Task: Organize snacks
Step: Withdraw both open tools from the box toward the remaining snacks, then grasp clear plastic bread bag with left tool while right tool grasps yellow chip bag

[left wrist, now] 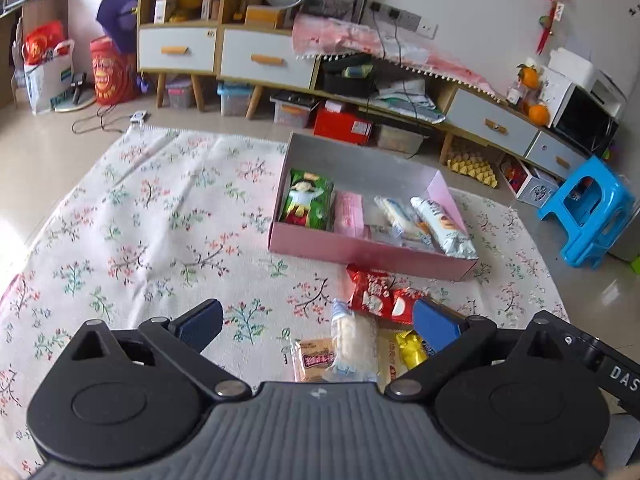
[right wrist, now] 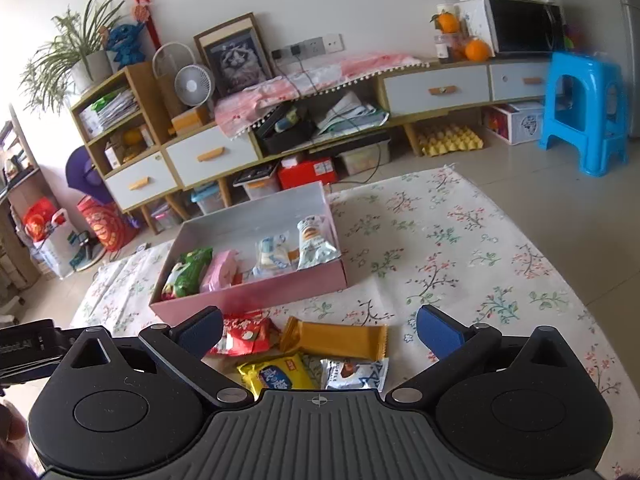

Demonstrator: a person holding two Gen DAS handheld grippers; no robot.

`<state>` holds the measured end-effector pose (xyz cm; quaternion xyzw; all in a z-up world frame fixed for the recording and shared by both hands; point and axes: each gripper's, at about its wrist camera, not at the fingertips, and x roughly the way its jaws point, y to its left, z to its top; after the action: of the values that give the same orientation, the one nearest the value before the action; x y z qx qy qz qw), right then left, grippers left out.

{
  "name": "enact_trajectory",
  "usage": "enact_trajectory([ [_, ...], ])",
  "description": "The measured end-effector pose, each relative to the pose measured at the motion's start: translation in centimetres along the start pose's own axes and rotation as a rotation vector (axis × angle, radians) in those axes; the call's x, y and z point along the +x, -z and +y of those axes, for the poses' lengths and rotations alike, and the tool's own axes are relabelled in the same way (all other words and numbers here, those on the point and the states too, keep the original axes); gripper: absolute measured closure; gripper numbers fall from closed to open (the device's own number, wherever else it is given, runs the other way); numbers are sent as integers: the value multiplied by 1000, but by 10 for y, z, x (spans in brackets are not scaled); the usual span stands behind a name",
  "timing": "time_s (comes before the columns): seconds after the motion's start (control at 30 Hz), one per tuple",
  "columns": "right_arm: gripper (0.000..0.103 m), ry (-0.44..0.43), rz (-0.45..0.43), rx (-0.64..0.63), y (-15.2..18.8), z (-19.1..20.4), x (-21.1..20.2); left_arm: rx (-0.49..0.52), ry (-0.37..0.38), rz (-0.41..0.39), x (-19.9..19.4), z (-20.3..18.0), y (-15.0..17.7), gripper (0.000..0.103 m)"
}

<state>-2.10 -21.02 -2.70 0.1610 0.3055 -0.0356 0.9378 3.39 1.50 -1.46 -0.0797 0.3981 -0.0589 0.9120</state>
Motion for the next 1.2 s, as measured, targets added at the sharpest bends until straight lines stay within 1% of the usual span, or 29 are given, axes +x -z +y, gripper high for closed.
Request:
enact_trajectory([
  [0.17,0,-43,21,3,3,0,6,7,5,13,3,3,2,2],
  [0.33,0,-72,27,-30,7,0,7,2,9,38,9,7,6,2],
  [0.43,0,-71,27,-50,10,-4,7,11,10,46,9,9,7,3],
  [0.63,0,-92,53,-23,14,-18,14,30,49,68,11,13,10,3],
  [0.73,2,-96,62,-9,15,-22,17,23,60,76,15,14,11,3],
  [0.8,2,-108,66,-6,15,-23,17,31,67,77,18,11,10,5],
  [0.87,2,-120,69,-19,16,-22,18,65,83,78,21,5,11,5],
  [0.93,3,-126,74,-45,18,-18,19,122,90,89,27,-2,13,10],
  [0.97,5,-134,77,-59,19,-16,20,143,87,98,30,-6,14,15],
  [1.0,6,-146,81,-72,20,-13,21,155,87,104,33,-7,16,18],
  [1.07,12,-160,93,-89,23,-9,23,166,94,116,38,-9,17,18],
  [1.13,15,-158,106,-111,25,-6,25,176,91,116,41,-11,17,20],
  [1.2,16,-152,110,-133,28,-5,26,190,95,117,43,-13,17,20],
])
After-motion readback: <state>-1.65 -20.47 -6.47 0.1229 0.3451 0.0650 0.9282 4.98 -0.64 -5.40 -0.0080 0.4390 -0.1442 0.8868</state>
